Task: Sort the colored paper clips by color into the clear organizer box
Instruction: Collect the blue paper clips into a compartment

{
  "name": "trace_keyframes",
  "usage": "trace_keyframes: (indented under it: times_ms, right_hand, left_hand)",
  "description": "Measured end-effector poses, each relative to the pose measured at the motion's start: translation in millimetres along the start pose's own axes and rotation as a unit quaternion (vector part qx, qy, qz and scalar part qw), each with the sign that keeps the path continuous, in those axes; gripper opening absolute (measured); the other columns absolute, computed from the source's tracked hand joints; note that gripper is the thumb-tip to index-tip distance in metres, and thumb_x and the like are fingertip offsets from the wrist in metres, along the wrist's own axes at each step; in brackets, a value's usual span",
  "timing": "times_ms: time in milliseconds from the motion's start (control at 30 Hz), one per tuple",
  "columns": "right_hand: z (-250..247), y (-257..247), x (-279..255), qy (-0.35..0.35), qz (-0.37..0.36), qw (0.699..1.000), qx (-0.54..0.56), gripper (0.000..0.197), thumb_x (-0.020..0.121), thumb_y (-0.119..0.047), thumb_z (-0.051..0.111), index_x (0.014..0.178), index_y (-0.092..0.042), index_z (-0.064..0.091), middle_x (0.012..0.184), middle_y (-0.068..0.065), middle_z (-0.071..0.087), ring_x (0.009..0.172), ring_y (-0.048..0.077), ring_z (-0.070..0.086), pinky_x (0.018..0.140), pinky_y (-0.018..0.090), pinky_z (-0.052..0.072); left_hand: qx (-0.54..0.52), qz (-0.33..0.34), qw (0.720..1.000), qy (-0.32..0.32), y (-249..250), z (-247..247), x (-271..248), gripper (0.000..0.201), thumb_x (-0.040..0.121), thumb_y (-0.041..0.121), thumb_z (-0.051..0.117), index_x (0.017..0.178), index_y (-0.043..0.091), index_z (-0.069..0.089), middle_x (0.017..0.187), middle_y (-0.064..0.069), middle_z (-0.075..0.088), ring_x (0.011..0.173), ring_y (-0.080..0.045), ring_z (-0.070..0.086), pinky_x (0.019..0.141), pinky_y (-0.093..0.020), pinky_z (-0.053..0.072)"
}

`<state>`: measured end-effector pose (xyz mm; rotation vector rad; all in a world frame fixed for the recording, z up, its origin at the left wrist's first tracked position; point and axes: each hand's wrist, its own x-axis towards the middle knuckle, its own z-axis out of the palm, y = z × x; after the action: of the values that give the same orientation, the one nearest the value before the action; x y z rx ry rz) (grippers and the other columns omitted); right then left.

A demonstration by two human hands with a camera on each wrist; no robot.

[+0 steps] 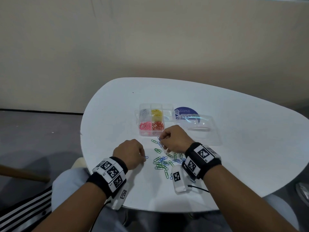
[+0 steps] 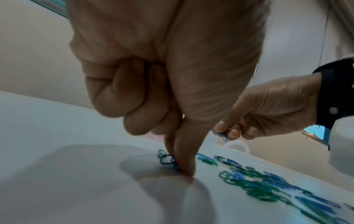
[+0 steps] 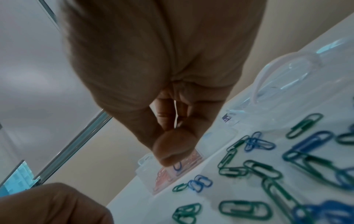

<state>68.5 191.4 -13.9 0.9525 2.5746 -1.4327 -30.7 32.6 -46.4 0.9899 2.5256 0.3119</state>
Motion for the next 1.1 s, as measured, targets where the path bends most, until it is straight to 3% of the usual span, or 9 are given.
trace_keyframes:
  times_ms: [167, 300, 400, 567, 667, 733, 867, 1000, 1100]
  right_hand:
    - [-4.3, 2.5, -5.1, 0.01, 0.011, 1.0, 0.007, 0.01, 0.087, 0.002, 0.06, 0.088, -0.001, 0.069, 0.069, 0.006, 0.066, 0.055, 0.013, 0.061, 0.046, 0.018, 0.049]
    - [-8.5, 8.7, -9.7, 0.01, 0.01, 1.0, 0.017, 0.009, 0.088, 0.0, 0.062, 0.085, -0.005, 0.069, 0.07, 0.007, 0.067, 0.059, 0.014, 0.063, 0.051, 0.021, 0.052]
    - [-13.7, 7.6, -14.2, 0.017, -0.003, 0.999, 0.044, 0.007, 0.087, 0.001, 0.063, 0.087, -0.003, 0.069, 0.067, 0.007, 0.066, 0.054, 0.011, 0.062, 0.05, 0.02, 0.05]
    - [-22.0, -9.3, -24.3, 0.022, -0.018, 0.986, 0.161, 0.005, 0.086, 0.004, 0.067, 0.086, -0.001, 0.068, 0.064, 0.009, 0.065, 0.052, 0.014, 0.061, 0.051, 0.023, 0.052]
    - [-19.5, -20.5, -30.6, 0.008, -0.035, 0.979, 0.2, 0.004, 0.086, 0.004, 0.067, 0.089, 0.001, 0.068, 0.067, 0.013, 0.066, 0.053, 0.016, 0.062, 0.053, 0.023, 0.054]
    - [-15.9, -26.2, -33.5, 0.002, -0.043, 0.977, 0.21, 0.007, 0.086, 0.005, 0.067, 0.092, 0.004, 0.067, 0.066, 0.014, 0.067, 0.053, 0.017, 0.063, 0.054, 0.024, 0.056]
    - [-8.6, -33.3, -33.4, 0.005, -0.07, 0.984, 0.164, 0.006, 0.085, 0.004, 0.069, 0.091, 0.005, 0.069, 0.064, 0.013, 0.068, 0.054, 0.019, 0.064, 0.057, 0.028, 0.059]
    - [-0.1, -37.8, -34.0, 0.024, -0.099, 0.993, 0.054, 0.003, 0.081, -0.015, 0.076, 0.08, -0.011, 0.076, 0.064, 0.001, 0.071, 0.055, 0.01, 0.066, 0.063, 0.03, 0.061]
    - [-4.5, -31.1, -21.7, 0.075, -0.071, 0.992, 0.078, 0.009, 0.086, -0.014, 0.071, 0.082, -0.008, 0.076, 0.074, 0.009, 0.073, 0.058, 0.015, 0.068, 0.059, 0.033, 0.059]
  left_hand:
    - [0.028, 0.022, 0.997, -0.062, -2.3, 6.1, 8.6, 0.016, 0.086, 0.028, 0.063, 0.08, 0.018, 0.073, 0.09, 0.001, 0.072, 0.086, -0.021, 0.066, 0.077, -0.034, 0.055]
    - [0.034, 0.068, 0.994, -0.073, 0.7, 0.0, 12.0, 0.026, 0.092, 0.035, 0.056, 0.078, 0.015, 0.066, 0.086, 0.001, 0.069, 0.082, -0.02, 0.063, 0.075, -0.033, 0.052]
    - [-0.164, 0.099, 0.98, -0.046, 11.8, -13.0, 12.6, 0.021, 0.095, 0.03, 0.058, 0.079, 0.017, 0.062, 0.074, 0.007, 0.061, 0.066, -0.011, 0.055, 0.063, -0.027, 0.044]
    - [-0.57, 0.015, 0.813, -0.119, 28.9, -25.7, 10.9, 0.02, 0.097, 0.016, 0.054, 0.076, 0.016, 0.052, 0.057, 0.006, 0.035, 0.049, -0.009, 0.024, 0.045, -0.021, 0.02]
    - [-0.696, -0.036, 0.696, -0.174, 39.9, -21.3, 8.3, 0.02, 0.092, 0.015, 0.044, 0.072, 0.015, 0.044, 0.058, 0.001, 0.032, 0.048, -0.011, 0.021, 0.043, -0.022, 0.016]
    - [-0.738, -0.05, 0.648, -0.183, 47.8, -16.7, 6.4, 0.018, 0.083, 0.015, 0.039, 0.068, 0.012, 0.048, 0.056, -0.001, 0.035, 0.048, -0.012, 0.023, 0.046, -0.023, 0.014]
    - [-0.778, -0.06, 0.605, -0.16, 56.9, -10.9, 5.7, 0.024, 0.071, 0.014, 0.031, 0.063, 0.007, 0.053, 0.052, -0.006, 0.035, 0.045, -0.016, 0.032, 0.046, -0.022, 0.018]
    - [-0.785, -0.121, 0.592, -0.136, 51.9, -3.2, 7.2, 0.03, 0.077, 0.014, 0.03, 0.058, 0.009, 0.052, 0.052, -0.003, 0.039, 0.039, -0.014, 0.035, 0.042, -0.017, 0.021]
    - [-0.794, -0.163, 0.568, -0.14, 41.6, 2.4, 9.7, 0.027, 0.085, 0.018, 0.037, 0.06, 0.012, 0.046, 0.055, -0.001, 0.039, 0.041, -0.013, 0.036, 0.032, -0.016, 0.023]
